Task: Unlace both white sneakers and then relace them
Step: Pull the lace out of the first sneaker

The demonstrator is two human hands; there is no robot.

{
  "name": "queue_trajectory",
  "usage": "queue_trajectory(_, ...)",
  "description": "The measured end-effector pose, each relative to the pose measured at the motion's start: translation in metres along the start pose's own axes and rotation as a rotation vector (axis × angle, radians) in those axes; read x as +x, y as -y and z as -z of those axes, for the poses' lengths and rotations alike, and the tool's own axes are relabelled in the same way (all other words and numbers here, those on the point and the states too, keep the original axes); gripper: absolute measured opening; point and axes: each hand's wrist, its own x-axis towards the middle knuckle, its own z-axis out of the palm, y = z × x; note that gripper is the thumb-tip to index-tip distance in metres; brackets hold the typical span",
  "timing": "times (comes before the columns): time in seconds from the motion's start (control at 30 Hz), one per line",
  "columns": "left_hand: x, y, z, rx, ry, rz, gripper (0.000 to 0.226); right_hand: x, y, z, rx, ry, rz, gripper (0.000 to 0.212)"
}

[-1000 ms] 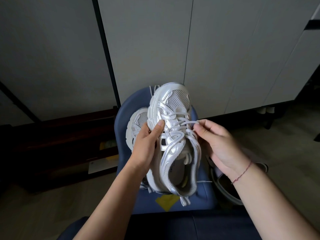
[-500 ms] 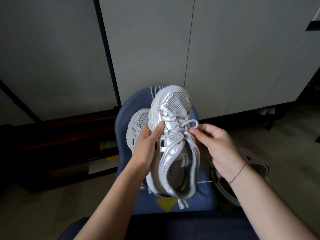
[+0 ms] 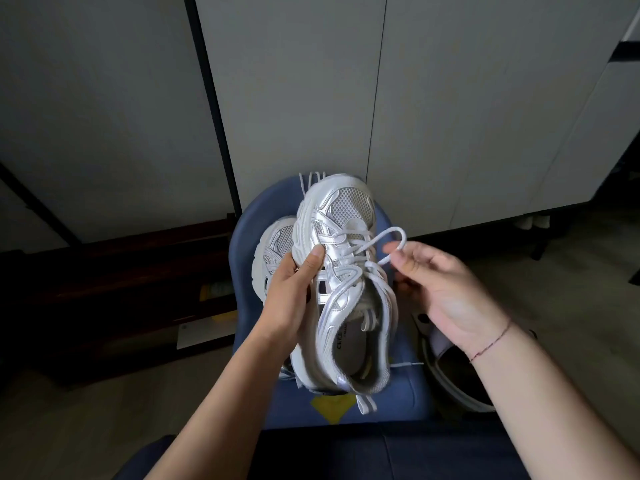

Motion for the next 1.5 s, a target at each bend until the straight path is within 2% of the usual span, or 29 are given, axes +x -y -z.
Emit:
queue_trajectory(0.07,0.000,-0.002,0.000,-0.005,0.009,-0.005,0.033,-0.003,-0.003,-0.006,-0.099,-0.015,0.080,0.023)
queue_trajectory(0.2,0.001,-0.004,0.001,0.005,0.025,-0.013,0.036,-0.004,-0.005,-0.012,-0.265,-0.039,0.158,0.010)
queue_trajectory(0.27,0.001,-0.003,0.003,0.007,0.029,-0.007,0.036,-0.004,-0.002,-0.016,-0.083,-0.022,0.060,0.010)
queue_trajectory(0.33,0.001,-0.004,0.005,0.006,0.032,0.006,0.037,-0.004,0.006,-0.014,0.304,0.020,-0.085,0.012)
queue_trajectory(0.4,0.002,-0.005,0.007,0.003,0.023,0.015,0.038,-0.002,0.016,-0.006,0.605,0.052,-0.135,0.014)
queue_trajectory(0.43,0.002,-0.005,0.008,0.006,0.019,0.013,0.038,-0.001,0.019,-0.002,0.673,0.043,-0.136,0.012)
queue_trajectory(0.5,0.002,-0.004,0.009,0.012,0.017,0.011,0.037,0.000,0.016,0.001,0.600,-0.014,-0.123,0.009)
queue_trajectory(0.63,0.003,-0.003,0.007,0.005,0.016,0.014,0.039,-0.001,-0.004,-0.010,0.128,-0.063,0.001,0.032)
queue_trajectory(0.77,0.003,-0.003,0.006,0.008,0.019,0.003,0.039,-0.004,-0.010,-0.017,-0.088,-0.132,0.096,0.016)
queue_trajectory(0.83,0.003,-0.002,0.006,0.017,0.021,0.000,0.038,-0.004,-0.008,-0.017,-0.037,-0.124,0.076,0.015)
queue_trajectory(0.97,0.003,-0.003,0.008,0.012,0.021,0.001,0.037,0.002,0.008,-0.005,0.521,-0.056,-0.109,0.012)
queue_trajectory(1.03,0.003,-0.004,0.009,0.014,0.016,-0.007,0.036,0.007,0.015,0.006,0.730,-0.022,-0.093,0.013)
queue_trajectory(1.07,0.003,-0.004,0.009,0.014,0.014,-0.008,0.036,0.008,0.014,0.011,0.766,-0.030,-0.074,0.020)
queue_trajectory(1.13,0.003,-0.003,0.009,0.015,0.015,-0.003,0.037,0.008,0.010,0.011,0.664,-0.087,-0.073,0.020)
queue_trajectory(1.2,0.003,-0.003,0.007,0.005,0.013,0.004,0.036,0.004,0.003,0.001,0.443,-0.106,-0.086,0.019)
queue_trajectory(1.33,0.002,-0.004,0.006,0.001,0.017,-0.013,0.037,-0.004,-0.009,-0.019,0.096,-0.096,0.012,0.010)
queue_trajectory(1.37,0.002,-0.004,0.005,0.005,0.021,-0.016,0.037,-0.004,-0.009,-0.020,0.089,-0.104,0.016,0.016)
queue_trajectory(1.43,0.001,-0.003,0.006,0.003,0.020,-0.016,0.036,-0.001,-0.005,-0.019,0.226,-0.086,-0.042,0.021)
queue_trajectory(1.5,0.001,-0.004,0.006,-0.001,0.019,-0.013,0.035,0.002,0.003,-0.011,0.446,-0.081,-0.119,0.012)
